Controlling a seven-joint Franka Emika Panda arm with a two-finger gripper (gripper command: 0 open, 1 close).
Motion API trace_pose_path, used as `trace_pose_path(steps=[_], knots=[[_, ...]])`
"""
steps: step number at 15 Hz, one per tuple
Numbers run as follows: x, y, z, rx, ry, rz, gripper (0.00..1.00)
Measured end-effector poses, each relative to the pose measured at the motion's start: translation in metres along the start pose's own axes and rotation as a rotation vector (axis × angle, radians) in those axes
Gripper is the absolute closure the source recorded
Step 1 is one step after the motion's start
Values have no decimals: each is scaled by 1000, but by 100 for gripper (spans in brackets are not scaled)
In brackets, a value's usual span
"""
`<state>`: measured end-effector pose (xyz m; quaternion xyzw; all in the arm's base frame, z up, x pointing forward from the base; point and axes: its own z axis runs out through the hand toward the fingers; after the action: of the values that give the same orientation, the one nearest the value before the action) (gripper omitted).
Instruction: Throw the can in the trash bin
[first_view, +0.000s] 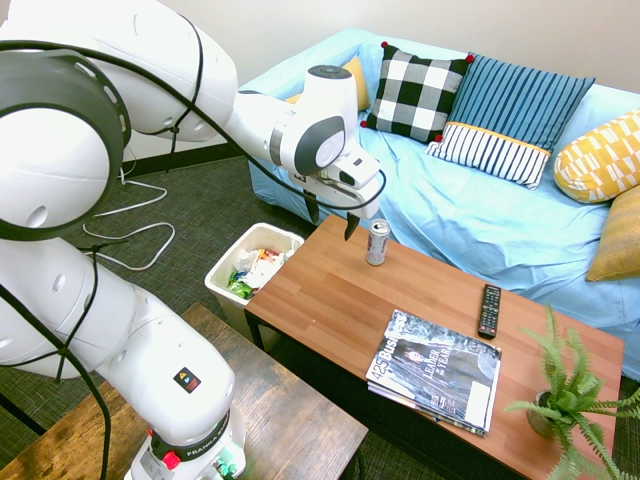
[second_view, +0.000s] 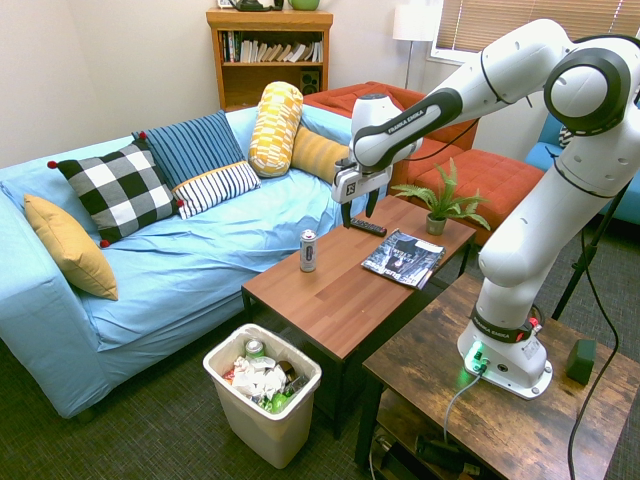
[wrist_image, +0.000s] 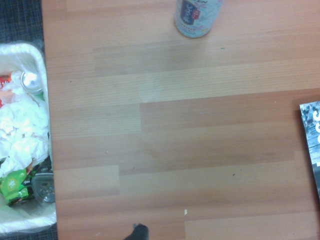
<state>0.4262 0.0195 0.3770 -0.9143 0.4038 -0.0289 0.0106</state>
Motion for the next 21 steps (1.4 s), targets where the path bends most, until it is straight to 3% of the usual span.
trace_pose_path(steps=[7,16,21], knots=[[41,-31,16,51,30,46,0],[127,-128,120,32,33,161,0],[141,-157,172,-4,28,175,0]])
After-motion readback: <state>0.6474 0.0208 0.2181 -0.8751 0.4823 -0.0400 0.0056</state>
